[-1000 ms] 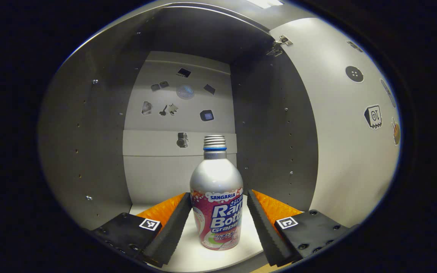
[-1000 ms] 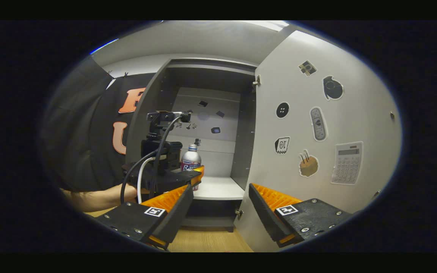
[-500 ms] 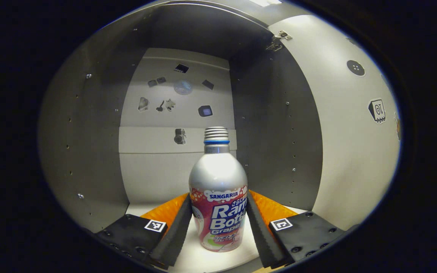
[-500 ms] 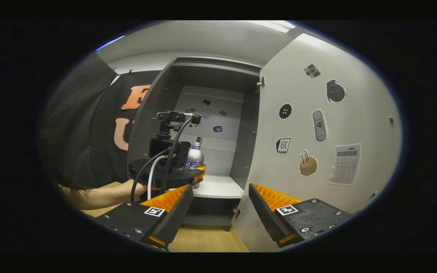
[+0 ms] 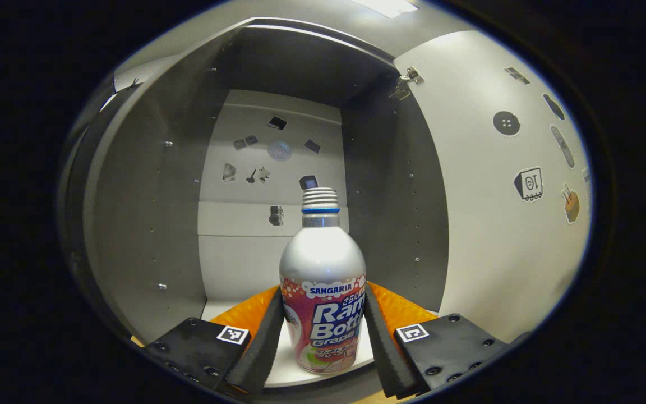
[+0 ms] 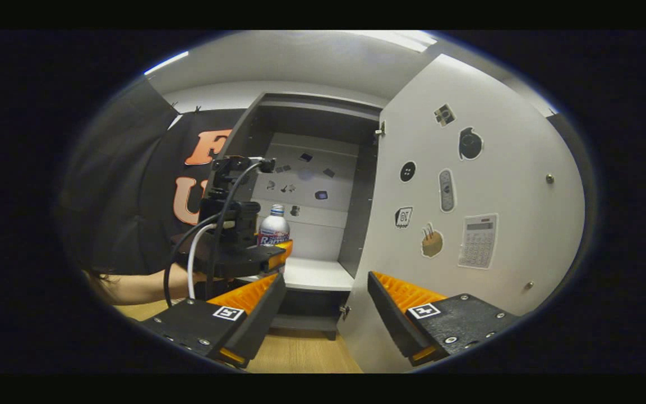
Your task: Open the cabinet door with the right hand, grasp the bottle in the cabinet with the left hand and place it on the coaster, then close the cabinet door with the right hand.
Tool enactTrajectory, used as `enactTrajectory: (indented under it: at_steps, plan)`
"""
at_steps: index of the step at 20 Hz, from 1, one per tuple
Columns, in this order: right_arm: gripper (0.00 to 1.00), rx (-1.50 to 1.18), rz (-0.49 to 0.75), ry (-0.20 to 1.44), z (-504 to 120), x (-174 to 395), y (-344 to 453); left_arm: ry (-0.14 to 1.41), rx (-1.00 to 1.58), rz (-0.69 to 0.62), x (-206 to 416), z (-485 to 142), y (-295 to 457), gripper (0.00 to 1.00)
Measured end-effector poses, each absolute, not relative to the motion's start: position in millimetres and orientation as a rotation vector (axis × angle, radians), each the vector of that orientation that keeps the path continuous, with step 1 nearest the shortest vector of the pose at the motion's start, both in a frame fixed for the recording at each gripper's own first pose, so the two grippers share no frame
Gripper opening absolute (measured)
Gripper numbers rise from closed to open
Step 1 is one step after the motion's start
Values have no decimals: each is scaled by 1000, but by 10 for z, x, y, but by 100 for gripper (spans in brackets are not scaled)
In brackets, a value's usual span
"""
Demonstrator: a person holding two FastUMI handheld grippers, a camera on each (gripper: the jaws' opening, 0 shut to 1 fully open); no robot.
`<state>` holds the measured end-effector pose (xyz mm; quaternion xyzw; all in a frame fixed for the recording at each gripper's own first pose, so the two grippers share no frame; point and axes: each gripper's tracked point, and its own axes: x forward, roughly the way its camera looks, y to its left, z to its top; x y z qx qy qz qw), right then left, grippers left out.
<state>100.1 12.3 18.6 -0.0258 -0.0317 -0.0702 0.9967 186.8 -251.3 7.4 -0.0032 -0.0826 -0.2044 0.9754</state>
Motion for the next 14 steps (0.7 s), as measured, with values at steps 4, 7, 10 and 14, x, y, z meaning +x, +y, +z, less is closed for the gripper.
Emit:
enactTrajectory:
  at_steps: [4,7,10,14]
  plan:
    - [91,-58,-99,-61,60,895,172,-167,1,-373,1358,9,-2247,80]
    - [91,-31,-91,-44,-32,823,253,-156,14,-358,1045,-120,-2044,81]
    - [91,7,-101,-61,-7,690,377,-141,10,-345,790,-295,-1837,81]
    - [91,-24,-161,-29,-84,528,535,-112,6,-358,478,-615,-1600,81]
